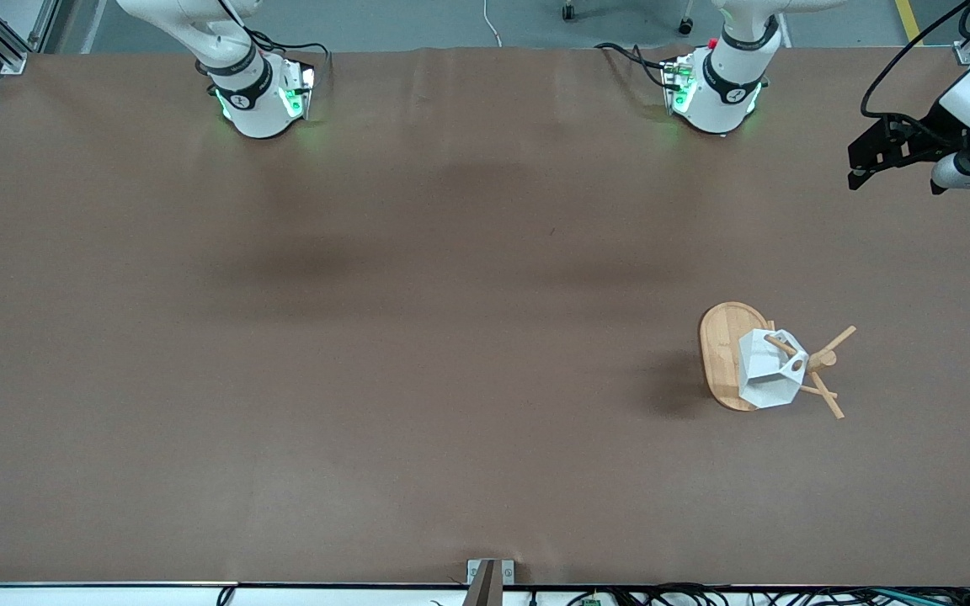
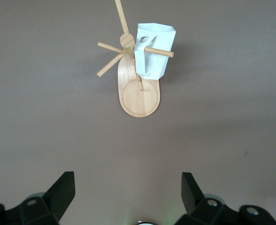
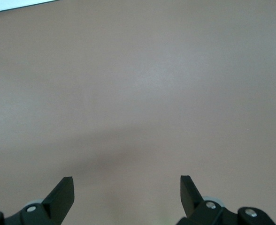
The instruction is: Hang cup on rack
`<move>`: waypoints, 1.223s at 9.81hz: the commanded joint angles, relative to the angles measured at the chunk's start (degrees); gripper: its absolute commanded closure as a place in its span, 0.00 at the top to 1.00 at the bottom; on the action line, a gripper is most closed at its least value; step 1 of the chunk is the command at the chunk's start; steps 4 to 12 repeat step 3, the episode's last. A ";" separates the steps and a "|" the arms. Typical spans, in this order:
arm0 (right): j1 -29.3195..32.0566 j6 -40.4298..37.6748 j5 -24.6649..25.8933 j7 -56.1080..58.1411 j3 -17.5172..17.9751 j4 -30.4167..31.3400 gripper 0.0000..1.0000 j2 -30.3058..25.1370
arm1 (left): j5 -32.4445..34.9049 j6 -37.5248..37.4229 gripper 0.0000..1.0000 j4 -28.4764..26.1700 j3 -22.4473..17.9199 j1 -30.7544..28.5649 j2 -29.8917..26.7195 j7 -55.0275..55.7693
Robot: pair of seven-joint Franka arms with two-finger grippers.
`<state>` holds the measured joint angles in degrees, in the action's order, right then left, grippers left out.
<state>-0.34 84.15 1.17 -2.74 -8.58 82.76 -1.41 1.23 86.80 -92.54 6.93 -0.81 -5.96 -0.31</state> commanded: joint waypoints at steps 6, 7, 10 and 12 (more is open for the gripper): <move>0.16 -0.12 0.06 0.36 0.06 0.38 1.00 -0.44 | -2.02 0.04 1.00 -1.94 -0.07 0.11 -0.55 0.31; 0.16 -0.12 0.06 0.36 0.06 0.38 1.00 -0.44 | -2.02 0.04 1.00 -1.94 -0.07 0.11 -0.55 0.31; 0.16 -0.12 0.06 0.36 0.06 0.38 1.00 -0.44 | -2.02 0.04 1.00 -1.94 -0.07 0.11 -0.55 0.31; 0.16 -0.12 0.06 0.36 0.06 0.38 1.00 -0.44 | -2.02 0.04 1.00 -1.94 -0.07 0.11 -0.55 0.31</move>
